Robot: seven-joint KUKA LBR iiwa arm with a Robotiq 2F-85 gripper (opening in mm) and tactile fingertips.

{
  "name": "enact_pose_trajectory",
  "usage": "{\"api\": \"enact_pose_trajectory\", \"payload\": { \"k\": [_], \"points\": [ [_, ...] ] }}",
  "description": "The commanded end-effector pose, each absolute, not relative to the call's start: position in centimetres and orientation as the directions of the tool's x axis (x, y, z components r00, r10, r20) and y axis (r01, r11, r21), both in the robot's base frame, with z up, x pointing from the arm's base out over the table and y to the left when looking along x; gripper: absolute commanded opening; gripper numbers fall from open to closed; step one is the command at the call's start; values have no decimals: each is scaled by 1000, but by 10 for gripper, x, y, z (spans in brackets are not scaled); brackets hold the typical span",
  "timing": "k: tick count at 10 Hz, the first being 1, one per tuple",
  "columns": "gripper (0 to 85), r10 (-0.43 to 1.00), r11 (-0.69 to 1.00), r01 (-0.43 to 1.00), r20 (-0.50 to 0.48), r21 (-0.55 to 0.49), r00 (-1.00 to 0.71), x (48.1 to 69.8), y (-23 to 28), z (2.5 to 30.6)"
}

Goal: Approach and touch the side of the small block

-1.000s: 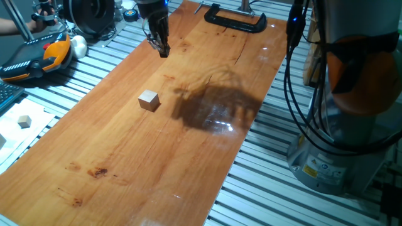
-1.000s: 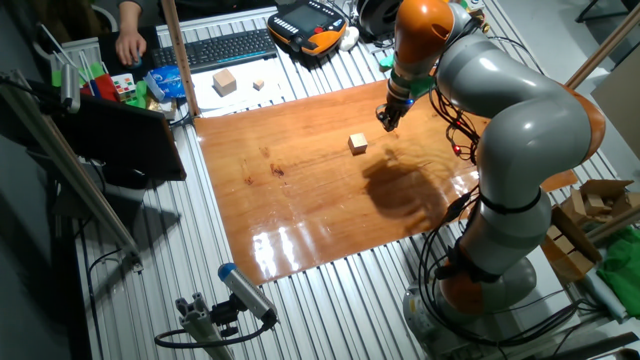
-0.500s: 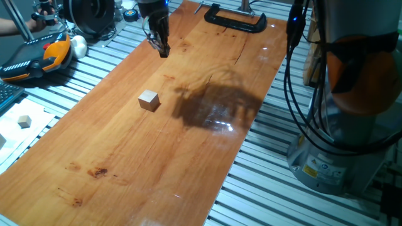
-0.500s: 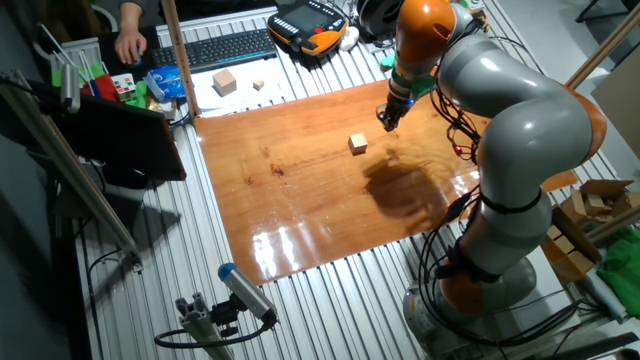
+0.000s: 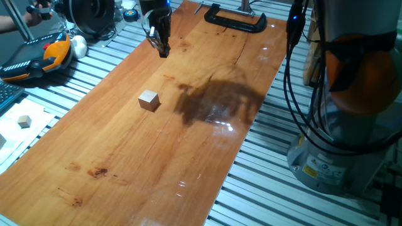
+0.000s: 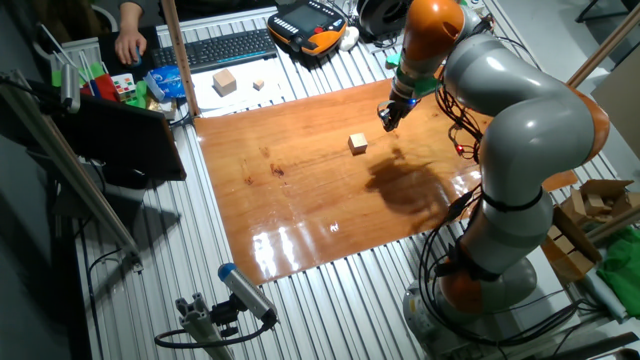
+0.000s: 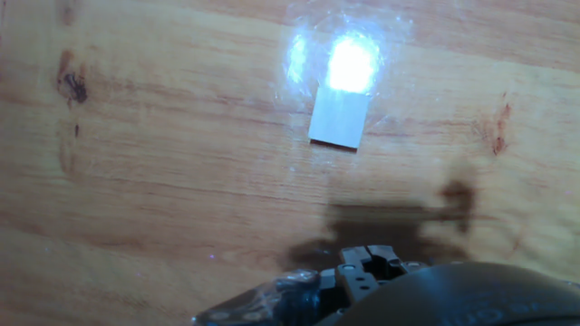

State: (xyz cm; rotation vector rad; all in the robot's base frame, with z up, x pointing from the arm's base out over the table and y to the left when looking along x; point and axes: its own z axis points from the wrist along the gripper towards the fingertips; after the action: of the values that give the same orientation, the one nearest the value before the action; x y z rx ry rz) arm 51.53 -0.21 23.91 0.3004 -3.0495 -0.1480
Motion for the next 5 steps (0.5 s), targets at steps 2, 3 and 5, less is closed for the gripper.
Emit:
{"api": "enact_pose_trajectory", "payload": {
  "k": [2,3,5],
  "points": [
    [7,-181,981,-174,78,90,-980,515,-2,239],
    [7,-179,981,-171,98,88,-979,515,-2,239],
    [7,-168,983,-158,109,90,-980,515,-2,239]
  ]
}}
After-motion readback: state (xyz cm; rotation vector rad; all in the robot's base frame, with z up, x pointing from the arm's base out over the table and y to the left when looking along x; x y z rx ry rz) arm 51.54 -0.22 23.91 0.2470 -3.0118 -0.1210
